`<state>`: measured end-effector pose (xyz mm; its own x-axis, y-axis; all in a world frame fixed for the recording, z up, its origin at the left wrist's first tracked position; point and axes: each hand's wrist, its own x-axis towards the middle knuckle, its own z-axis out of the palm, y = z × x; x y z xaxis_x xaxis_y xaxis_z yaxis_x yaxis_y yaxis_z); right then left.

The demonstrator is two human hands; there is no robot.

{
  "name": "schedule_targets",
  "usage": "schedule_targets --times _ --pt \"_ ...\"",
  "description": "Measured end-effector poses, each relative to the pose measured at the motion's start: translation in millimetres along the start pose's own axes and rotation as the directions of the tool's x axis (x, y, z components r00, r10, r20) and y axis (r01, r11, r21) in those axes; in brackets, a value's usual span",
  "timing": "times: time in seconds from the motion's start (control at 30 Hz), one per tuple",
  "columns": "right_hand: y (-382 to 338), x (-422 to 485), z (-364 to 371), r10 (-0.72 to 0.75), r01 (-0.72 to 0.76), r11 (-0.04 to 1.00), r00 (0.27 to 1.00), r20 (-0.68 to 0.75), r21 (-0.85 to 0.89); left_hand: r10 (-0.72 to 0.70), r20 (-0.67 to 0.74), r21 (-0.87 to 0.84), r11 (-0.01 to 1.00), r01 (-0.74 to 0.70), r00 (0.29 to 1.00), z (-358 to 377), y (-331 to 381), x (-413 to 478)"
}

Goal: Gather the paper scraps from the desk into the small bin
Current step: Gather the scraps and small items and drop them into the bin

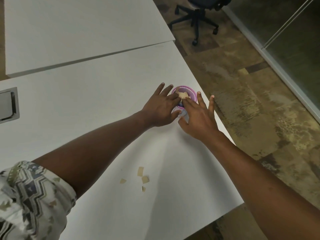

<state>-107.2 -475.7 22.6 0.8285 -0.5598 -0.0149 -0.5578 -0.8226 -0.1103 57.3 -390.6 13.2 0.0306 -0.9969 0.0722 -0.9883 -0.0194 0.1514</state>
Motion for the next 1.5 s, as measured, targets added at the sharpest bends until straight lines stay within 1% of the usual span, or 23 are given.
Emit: schedule_targets --times 0.23,0.33,0.43,0.53,0.8,0.93,1.0,1.13,1.23,1.3,1.4,1.5 --pt "-2 14 0 0.05 -0.05 0.999 0.997 0.063 -0.004 -0.069 0.16 0.041 0.997 0.063 0.985 -7 9 15" --pt "-2 18 -3 0.071 -0.072 0.997 0.995 0.075 0.011 -0.087 0.19 0.037 0.996 0.082 0.978 -12 10 18" --pt "-2 19 -8 0.083 -0.085 0.996 0.995 0.054 0.035 -0.098 0.14 0.034 0.995 0.094 0.985 -19 10 16" --pt "-4 15 -13 0.084 -0.084 0.996 0.996 0.004 0.043 -0.122 0.068 -0.009 0.992 0.123 0.99 -26 11 13" --pt "-11 -2 -25 0.072 -0.066 0.996 0.993 -0.095 0.061 -0.116 -0.025 -0.064 0.991 0.114 0.993 -41 13 -6" --pt "-29 -28 -28 0.079 -0.045 0.988 0.97 -0.229 0.149 -0.109 -0.1 -0.153 0.984 0.093 0.989 -44 16 -31" --pt "-43 -49 -23 0.084 -0.024 0.973 0.963 -0.255 0.231 -0.138 -0.118 -0.228 0.968 0.109 0.983 -42 16 -50" --pt "-78 -100 2 0.121 -0.051 0.919 0.98 -0.155 0.392 -0.219 -0.05 -0.357 0.915 0.188 0.974 -28 16 -105" --pt "-107 -142 24 0.071 -0.022 0.902 0.993 -0.098 0.432 -0.306 0.017 -0.398 0.871 0.287 0.952 -12 21 -163" --pt "-125 -170 36 0.017 0.001 0.892 0.999 -0.036 0.452 -0.375 0.047 -0.395 0.844 0.362 0.926 0 26 -207" --pt "-148 -203 49 -0.08 0.062 0.88 0.997 0.019 0.471 -0.469 0.046 -0.363 0.815 0.453 0.882 19 37 -273" --pt "-161 -215 57 -0.114 0.066 0.885 0.991 0.077 0.46 -0.49 0.068 -0.296 0.822 0.487 0.869 37 54 -325"
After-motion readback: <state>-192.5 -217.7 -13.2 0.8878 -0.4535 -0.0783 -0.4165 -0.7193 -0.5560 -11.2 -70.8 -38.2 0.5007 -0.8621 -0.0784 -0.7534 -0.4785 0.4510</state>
